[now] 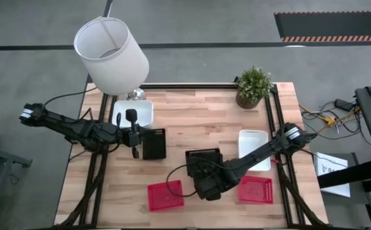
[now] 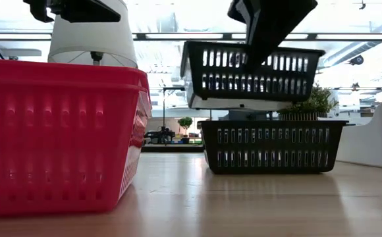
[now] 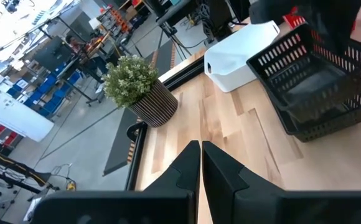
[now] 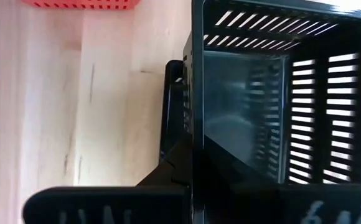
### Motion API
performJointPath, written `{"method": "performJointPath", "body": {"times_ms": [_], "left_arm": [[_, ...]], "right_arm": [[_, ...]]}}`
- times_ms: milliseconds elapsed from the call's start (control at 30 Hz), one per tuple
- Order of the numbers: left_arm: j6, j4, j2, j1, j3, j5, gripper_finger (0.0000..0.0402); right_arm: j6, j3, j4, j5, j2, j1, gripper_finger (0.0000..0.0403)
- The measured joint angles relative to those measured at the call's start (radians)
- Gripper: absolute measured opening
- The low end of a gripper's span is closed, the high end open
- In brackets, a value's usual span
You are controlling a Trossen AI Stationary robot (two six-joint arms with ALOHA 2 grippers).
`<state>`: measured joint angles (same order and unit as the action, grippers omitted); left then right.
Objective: Stack baskets by color
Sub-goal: Stack the top right black bin on top of the bottom black bin
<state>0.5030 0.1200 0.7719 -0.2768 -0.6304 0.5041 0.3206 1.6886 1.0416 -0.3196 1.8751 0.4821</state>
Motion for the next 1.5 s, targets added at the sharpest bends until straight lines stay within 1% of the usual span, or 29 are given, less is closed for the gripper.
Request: {"method": "performJointPath", "body": {"times_ms": [200, 333, 467, 1033, 1133, 1400, 1500], "left_arm": [[0.001, 0.002, 0.007, 0.000, 0.000, 0.000, 0.0000], [0.001, 0.002, 0.008, 0.000, 0.000, 0.000, 0.0000], [0.001, 0.000, 0.011, 0.000, 0.000, 0.000, 0.0000], [0.002, 0.001, 0.011, 0.000, 0.000, 0.000, 0.0000], [0.002, 0.001, 0.012, 0.000, 0.000, 0.000, 0.0000], [0.002, 0.002, 0.011, 0.000, 0.000, 0.000, 0.0000], [0.002, 0.001, 0.011, 0.000, 0.000, 0.000, 0.0000]], "right_arm": [[0.022, -0.159, -0.169, -0.022, -0.074, 0.000, 0.0009], [0.023, -0.204, -0.194, -0.020, -0.075, 0.000, 0.0009], [0.022, -0.223, -0.190, -0.018, -0.072, 0.000, 0.0009], [0.036, -0.225, -0.184, -0.014, -0.071, 0.000, 0.0010], [0.073, -0.225, -0.179, -0.014, -0.071, -0.002, 0.0022], [0.080, -0.225, -0.179, -0.014, -0.071, -0.002, 0.0090], [0.079, -0.225, -0.182, -0.014, -0.071, -0.002, 0.0107]]}}
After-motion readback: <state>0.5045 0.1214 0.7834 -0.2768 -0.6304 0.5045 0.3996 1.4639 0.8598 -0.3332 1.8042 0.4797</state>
